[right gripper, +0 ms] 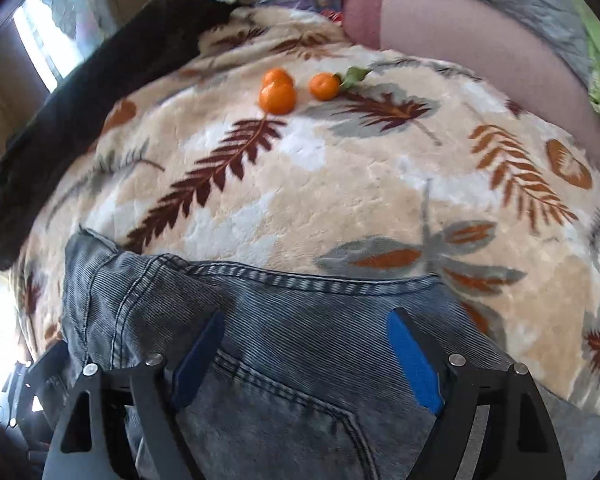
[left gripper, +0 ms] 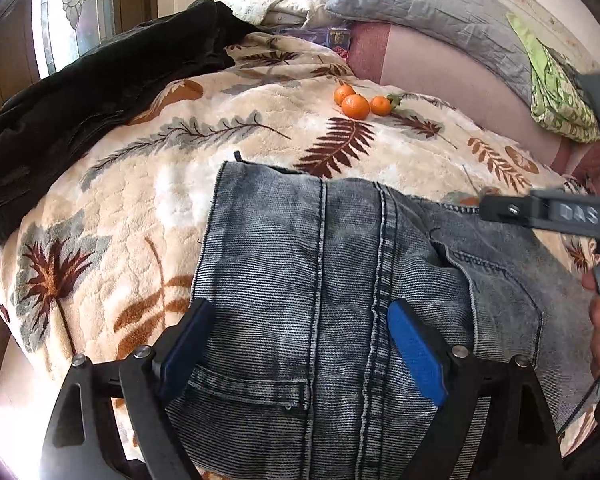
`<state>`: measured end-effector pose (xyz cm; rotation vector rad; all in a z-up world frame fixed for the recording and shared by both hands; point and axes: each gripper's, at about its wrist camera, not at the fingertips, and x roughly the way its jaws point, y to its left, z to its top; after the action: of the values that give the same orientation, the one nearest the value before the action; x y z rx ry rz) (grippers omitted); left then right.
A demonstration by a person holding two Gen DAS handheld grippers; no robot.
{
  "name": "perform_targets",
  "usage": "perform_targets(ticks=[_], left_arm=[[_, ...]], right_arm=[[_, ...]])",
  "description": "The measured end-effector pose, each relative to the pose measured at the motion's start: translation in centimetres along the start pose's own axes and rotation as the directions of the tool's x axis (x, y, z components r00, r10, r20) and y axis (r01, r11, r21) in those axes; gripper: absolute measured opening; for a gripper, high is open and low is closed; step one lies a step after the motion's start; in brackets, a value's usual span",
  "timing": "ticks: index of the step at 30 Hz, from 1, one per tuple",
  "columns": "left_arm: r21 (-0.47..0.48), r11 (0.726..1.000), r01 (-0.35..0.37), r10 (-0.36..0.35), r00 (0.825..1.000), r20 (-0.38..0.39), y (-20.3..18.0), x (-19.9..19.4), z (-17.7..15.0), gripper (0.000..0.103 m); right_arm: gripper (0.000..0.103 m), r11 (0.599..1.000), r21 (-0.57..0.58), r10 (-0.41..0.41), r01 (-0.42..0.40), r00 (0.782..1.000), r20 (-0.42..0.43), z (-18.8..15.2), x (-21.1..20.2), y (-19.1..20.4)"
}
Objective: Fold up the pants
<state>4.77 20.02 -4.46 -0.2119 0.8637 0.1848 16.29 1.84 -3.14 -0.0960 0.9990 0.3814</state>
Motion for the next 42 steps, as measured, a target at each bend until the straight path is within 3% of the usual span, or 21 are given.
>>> perform_targets(ticks=[4, 7, 9, 10, 11, 12, 15, 18, 20, 21, 22, 23, 24, 26, 30, 33, 35, 36, 38, 40, 42], left_arm=[[-0.004, 0.999, 0.047, -0.046, 0.996, 0.074, -0.6, -2.4, 1.4, 0.089], [0.068, 0.995, 0.067, -0.073, 0.994, 0.081, -2.9, -2.7, 2.3, 0.089], [0.135, 0.991, -0.021, 0.013, 0.998, 0.055, -4.5, -1.3, 2.4, 0.089], [0.181, 0.98, -0.084, 0.091, 0.995, -0.032, -5.3, 0.8, 2.0, 0.089], [0.223, 0.968, -0.112, 0.144, 0.98, -0.135, -5.7, 3.2, 1.3, 0.09], [0.23, 0.965, -0.129, 0.156, 0.982, -0.103, -5.6, 3.6, 0.9, 0.096], [0.233, 0.96, -0.154, 0.18, 0.979, -0.092, -5.7, 2.7, 1.4, 0.099], [0.207, 0.969, -0.139, 0.149, 0.988, -0.034, -5.8, 0.3, 2.2, 0.099], [0.209, 0.97, -0.123, 0.127, 0.992, -0.006, -6.2, -0.7, 1.7, 0.099], [0.231, 0.964, -0.13, 0.138, 0.99, -0.022, -6.6, -0.3, 1.3, 0.099], [0.267, 0.955, -0.127, 0.152, 0.985, -0.075, -7.1, 0.9, 0.7, 0.099], [0.286, 0.951, -0.121, 0.166, 0.976, -0.138, -7.2, 2.3, 0.1, 0.099], [0.257, 0.96, -0.112, 0.148, 0.981, -0.128, -6.8, 2.3, 0.0, 0.1], [0.196, 0.975, -0.105, 0.135, 0.98, -0.148, -6.4, 1.4, 0.6, 0.099], [0.215, 0.973, -0.086, 0.097, 0.994, -0.04, -8.3, -2.3, 1.1, 0.099], [0.263, 0.964, -0.033, 0.032, 0.999, 0.008, -11.3, -4.6, 0.4, 0.099], [0.283, 0.958, 0.05, -0.051, 0.999, -0.003, -13.9, -5.3, -0.2, 0.099], [0.294, 0.951, 0.093, -0.093, 0.996, -0.013, -15.5, -5.4, -0.6, 0.099], [0.329, 0.931, 0.158, -0.156, 0.987, -0.034, -19.1, -5.4, -1.3, 0.099], [0.365, 0.906, 0.216, -0.209, 0.976, -0.058, -22.8, -5.3, -2.1, 0.099], [0.382, 0.888, 0.257, -0.249, 0.966, -0.072, -26.5, -5.2, -3.0, 0.099]], right_arm=[[0.086, 0.992, 0.117, 0.027, -0.035, 0.997, 0.065, -5.4, -5.1, -4.2], [0.086, 0.969, 0.24, 0.036, -0.058, 0.995, 0.095, -9.7, -7.5, -7.8], [0.086, 0.938, 0.332, 0.063, -0.098, 0.992, 0.113, -12.2, -8.4, -10.1], [0.086, 0.922, 0.371, 0.075, -0.112, 0.991, 0.112, -13.3, -8.2, -11.3], [0.088, 0.906, 0.407, 0.086, -0.114, 0.993, 0.087, -14.3, -7.5, -12.4], [0.088, 0.892, 0.437, 0.111, -0.116, 0.993, 0.035, -15.0, -6.1, -13.3], [0.088, 0.863, 0.471, 0.167, -0.183, 0.983, 0.076, -15.2, -7.4, -14.8], [0.088, 0.811, 0.509, 0.2, -0.29, 0.954, 0.225, -16.1, -10.9, -16.7], [0.095, 0.8, 0.523, 0.168, -0.293, 0.947, 0.273, -17.2, -11.7, -18.6], [0.099, 0.79, 0.557, 0.14, -0.258, 0.959, 0.245, -18.0, -11.0, -20.0], [0.101, 0.753, 0.623, 0.127, -0.211, 0.976, 0.176, -19.1, -9.5, -21.8], [0.097, 0.694, 0.663, 0.192, -0.282, 0.959, 0.207, -20.2, -8.8, -23.4], [0.096, 0.656, 0.669, 0.224, -0.349, 0.937, 0.268, -20.6, -9.7, -24.3], [0.096, 0.612, 0.693, 0.248, -0.382, 0.924, 0.291, -20.9, -11.6, -25.6], [0.096, 0.575, 0.689, 0.119, -0.441, 0.878, 0.463, -24.4, -17.4, -29.1], [0.096, 0.471, 0.769, 0.013, -0.432, 0.875, 0.483, -28.3, -19.2, -32.3], [0.096, 0.343, 0.816, 0.043, -0.465, 0.876, 0.481, -30.4, -19.0, -34.2], [0.096, 0.3, 0.838, 0.068, -0.456, 0.886, 0.458, -31.0, -18.7, -34.9], [0.097, 0.272, 0.873, 0.093, -0.406, 0.914, 0.396, -31.7, -18.1, -35.8], [0.097, 0.275, 0.872, 0.08, -0.405, 0.913, 0.399, -32.5, -18.5, -36.4], [0.097, 0.249, 0.872, 0.09, -0.422, 0.906, 0.413, -33.0, -18.3, -37.1]])
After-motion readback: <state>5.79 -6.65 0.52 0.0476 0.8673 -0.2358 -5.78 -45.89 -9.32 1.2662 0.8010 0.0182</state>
